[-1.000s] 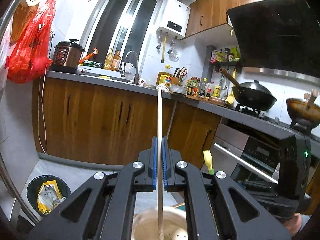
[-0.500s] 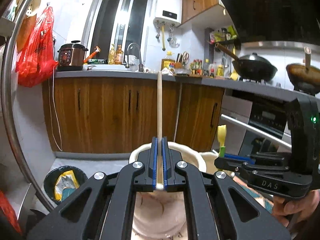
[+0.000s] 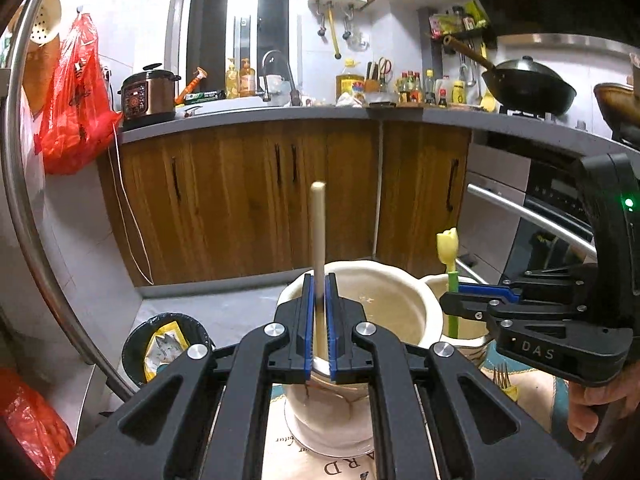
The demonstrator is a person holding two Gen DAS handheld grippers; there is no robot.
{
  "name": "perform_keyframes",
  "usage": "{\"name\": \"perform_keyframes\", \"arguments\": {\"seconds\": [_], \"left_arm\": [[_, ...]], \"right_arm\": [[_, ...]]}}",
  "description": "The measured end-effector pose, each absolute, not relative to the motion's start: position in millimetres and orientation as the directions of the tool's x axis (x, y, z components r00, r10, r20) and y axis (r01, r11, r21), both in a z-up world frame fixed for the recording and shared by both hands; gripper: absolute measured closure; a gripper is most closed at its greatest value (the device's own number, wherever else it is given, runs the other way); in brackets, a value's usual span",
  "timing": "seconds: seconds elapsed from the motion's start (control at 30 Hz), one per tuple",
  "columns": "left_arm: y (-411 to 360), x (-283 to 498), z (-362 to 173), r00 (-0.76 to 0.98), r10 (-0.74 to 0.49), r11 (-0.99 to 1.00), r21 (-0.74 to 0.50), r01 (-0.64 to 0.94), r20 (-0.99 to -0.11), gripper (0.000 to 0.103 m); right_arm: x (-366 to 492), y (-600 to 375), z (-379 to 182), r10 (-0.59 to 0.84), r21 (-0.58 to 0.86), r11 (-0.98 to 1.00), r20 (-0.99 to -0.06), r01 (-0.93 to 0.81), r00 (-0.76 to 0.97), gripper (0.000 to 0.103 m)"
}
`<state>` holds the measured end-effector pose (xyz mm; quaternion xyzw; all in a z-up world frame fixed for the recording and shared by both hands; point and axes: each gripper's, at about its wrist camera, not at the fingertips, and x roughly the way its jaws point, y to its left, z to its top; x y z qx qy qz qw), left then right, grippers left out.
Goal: Organize utensils
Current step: 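Drop the chopstick into the tall vase while the right tool drops the spoon in the pot, then return the left tool to the chopsticks and grasp another wooden chopstick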
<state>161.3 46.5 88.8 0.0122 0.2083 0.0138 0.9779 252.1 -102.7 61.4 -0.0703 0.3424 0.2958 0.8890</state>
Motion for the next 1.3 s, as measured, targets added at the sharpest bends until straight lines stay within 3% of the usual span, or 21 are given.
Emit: {"name": "perform_keyframes", "arguments": {"seconds": [0.07, 0.13, 0.2, 0.27, 0.43, 0.53, 0.73, 0.97, 1.07, 1.3], "left_arm": [[45.4, 161.7, 89.1, 0.912, 0.034, 0.999, 0.038, -0.02, -0.409, 0.094], [45.0, 160.2, 90.7, 0.913, 0.031, 0.999, 0.039, -0.017, -0.406, 0.079], [43.6, 155.8, 93.7, 0.922, 0.032, 0.999, 0.048, -0.014, -0.387, 0.051], [41.8, 151.2, 97.8, 0.931, 0.05, 0.998, 0.063, -0.029, -0.362, 0.042], [47.9, 137.9, 109.1, 0.941, 0.033, 0.999, 0.044, -0.019, -0.338, 0.042], [56.4, 124.5, 113.9, 0.945, 0.039, 0.999, 0.014, -0.037, -0.325, 0.042], [70.4, 92.8, 105.1, 0.938, 0.054, 0.997, -0.03, -0.068, -0.342, 0.042], [75.8, 77.3, 61.0, 0.869, 0.006, 0.993, -0.103, -0.065, -0.494, 0.042], [74.9, 75.6, 39.1, 0.825, -0.022, 0.989, -0.131, -0.063, -0.564, 0.049], [57.7, 67.0, 3.1, 0.76, -0.065, 0.992, -0.123, -0.02, -0.647, 0.051]], "right_arm": [[252.2, -102.2, 62.0, 0.472, 0.07, 0.816, -0.654, -0.574, 0.591, 0.092], [251.8, -101.8, 63.3, 0.472, 0.07, 0.815, -0.656, -0.576, 0.589, 0.09], [249.8, -103.0, 65.7, 0.478, 0.07, 0.812, -0.649, -0.579, 0.592, 0.083], [247.4, -105.4, 68.4, 0.478, 0.065, 0.814, -0.64, -0.578, 0.602, 0.082], [238.1, -124.5, 83.2, 0.491, 0.073, 0.819, -0.605, -0.57, 0.627, 0.08], [227.9, -142.2, 90.6, 0.492, 0.074, 0.822, -0.59, -0.564, 0.64, 0.072], [209.8, -177.4, 84.3, 0.471, 0.086, 0.837, -0.617, -0.541, 0.631, 0.068], [199.3, -213.0, 49.6, 0.459, 0.18, 0.859, -0.685, -0.479, 0.566, 0.068], [193.1, -220.4, 33.9, 0.48, 0.241, 0.853, -0.708, -0.463, 0.517, 0.068], [177.6, -203.9, 4.7, 0.524, 0.328, 0.824, -0.75, -0.461, 0.403, 0.068]]}}
